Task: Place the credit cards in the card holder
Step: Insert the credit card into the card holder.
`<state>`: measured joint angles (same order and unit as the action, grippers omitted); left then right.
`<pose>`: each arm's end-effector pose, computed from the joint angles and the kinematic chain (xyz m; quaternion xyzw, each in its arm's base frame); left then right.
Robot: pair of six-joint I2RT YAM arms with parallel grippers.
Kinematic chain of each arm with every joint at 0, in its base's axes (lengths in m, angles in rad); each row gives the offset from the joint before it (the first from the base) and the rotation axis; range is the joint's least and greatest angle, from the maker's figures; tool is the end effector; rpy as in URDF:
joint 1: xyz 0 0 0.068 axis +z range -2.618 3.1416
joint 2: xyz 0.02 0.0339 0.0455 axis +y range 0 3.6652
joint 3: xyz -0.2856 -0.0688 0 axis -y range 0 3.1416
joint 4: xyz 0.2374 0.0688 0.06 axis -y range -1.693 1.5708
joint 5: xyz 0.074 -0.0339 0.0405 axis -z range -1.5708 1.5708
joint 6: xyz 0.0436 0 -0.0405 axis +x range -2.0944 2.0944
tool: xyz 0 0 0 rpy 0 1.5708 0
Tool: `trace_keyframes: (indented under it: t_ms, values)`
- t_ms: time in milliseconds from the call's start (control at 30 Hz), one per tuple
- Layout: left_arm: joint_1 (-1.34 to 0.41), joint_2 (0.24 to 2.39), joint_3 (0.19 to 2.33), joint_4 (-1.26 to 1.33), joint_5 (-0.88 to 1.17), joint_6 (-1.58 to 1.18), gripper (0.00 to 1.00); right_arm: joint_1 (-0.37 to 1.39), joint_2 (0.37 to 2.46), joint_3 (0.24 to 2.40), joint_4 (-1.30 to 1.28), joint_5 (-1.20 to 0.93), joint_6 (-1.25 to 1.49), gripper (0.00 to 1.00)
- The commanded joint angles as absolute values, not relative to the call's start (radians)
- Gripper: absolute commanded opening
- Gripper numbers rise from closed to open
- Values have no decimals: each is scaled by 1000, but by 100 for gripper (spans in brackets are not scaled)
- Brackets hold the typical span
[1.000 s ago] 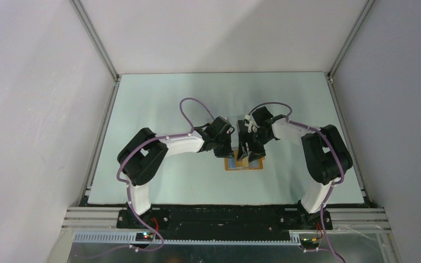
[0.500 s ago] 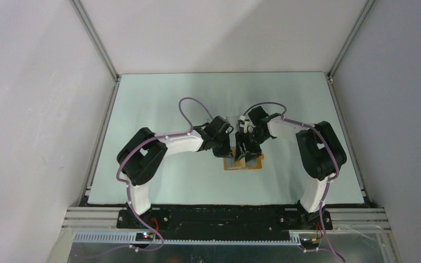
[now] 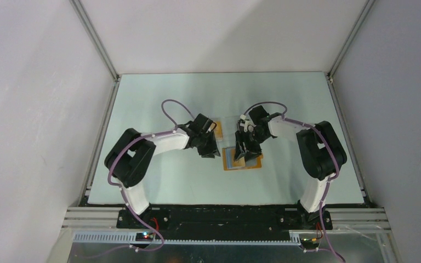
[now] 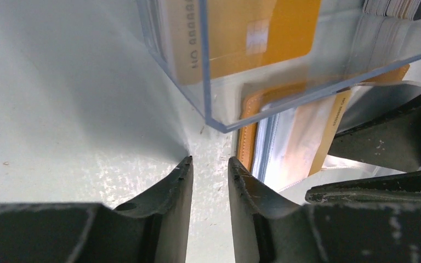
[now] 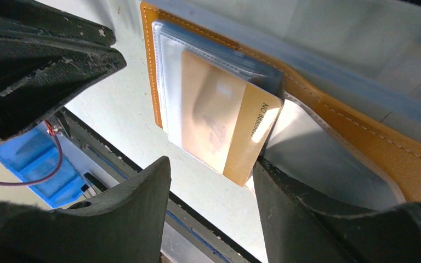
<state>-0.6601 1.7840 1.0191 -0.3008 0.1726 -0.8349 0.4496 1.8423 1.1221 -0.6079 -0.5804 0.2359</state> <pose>0.2718 -0.2204 0.1692 -0.0627 0.9629 -0.2304 0.1258 0.2969 0.1698 0.1699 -0.1359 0.9420 0.3065 0.0138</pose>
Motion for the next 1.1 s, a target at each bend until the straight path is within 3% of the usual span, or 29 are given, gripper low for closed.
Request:
trace_keyframes:
  t_ms: [0, 367, 567, 1067]
  values:
    - [-660, 1780, 1013, -233, 244, -837, 34, 448, 1826, 1151, -584, -601, 255, 61]
    - [-665, 1828, 1011, -160, 289, -876, 27, 476, 1870, 1191, -599, -625, 255, 61]
    - [-674, 1860, 1008, -157, 287, -896, 7, 500, 1902, 1244, -632, -636, 248, 61]
    - [-685, 1877, 1018, -157, 278, -898, 3, 558, 1963, 1325, -687, -652, 212, 61]
